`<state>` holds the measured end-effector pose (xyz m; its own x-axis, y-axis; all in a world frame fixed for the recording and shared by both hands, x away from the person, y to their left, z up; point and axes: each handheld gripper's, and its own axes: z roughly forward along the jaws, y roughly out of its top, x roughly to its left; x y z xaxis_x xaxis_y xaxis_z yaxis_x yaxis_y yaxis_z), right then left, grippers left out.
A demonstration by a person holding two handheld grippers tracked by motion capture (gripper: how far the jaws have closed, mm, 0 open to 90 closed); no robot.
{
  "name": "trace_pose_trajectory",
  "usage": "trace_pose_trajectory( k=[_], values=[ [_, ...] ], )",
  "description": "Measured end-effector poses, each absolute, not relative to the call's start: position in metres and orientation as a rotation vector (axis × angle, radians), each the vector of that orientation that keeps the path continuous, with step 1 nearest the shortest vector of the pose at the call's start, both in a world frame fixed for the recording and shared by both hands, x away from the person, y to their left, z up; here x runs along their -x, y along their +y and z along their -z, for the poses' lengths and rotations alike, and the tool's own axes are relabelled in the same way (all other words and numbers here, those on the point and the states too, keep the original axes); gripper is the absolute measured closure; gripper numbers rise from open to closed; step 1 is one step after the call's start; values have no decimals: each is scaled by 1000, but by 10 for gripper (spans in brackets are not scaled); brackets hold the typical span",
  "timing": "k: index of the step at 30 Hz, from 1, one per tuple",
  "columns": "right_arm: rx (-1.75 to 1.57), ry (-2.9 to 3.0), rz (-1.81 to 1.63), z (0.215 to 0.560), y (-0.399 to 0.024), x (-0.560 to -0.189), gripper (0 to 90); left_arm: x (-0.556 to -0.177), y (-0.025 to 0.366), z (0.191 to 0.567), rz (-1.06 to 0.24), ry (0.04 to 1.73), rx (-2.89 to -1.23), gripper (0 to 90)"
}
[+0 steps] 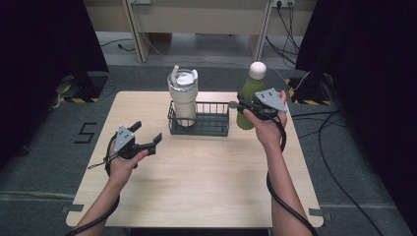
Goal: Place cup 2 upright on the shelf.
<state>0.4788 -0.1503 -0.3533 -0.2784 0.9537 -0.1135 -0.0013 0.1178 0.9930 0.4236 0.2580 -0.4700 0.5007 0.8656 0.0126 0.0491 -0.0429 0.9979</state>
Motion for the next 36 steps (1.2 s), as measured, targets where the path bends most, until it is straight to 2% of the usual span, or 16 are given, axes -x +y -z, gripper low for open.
trace_pose_trajectory(
  k=[36],
  values=[
    [-976,1478,-1329,341,-130,-493,236,-424,262,469,-808,849,-1462,57]
  ],
)
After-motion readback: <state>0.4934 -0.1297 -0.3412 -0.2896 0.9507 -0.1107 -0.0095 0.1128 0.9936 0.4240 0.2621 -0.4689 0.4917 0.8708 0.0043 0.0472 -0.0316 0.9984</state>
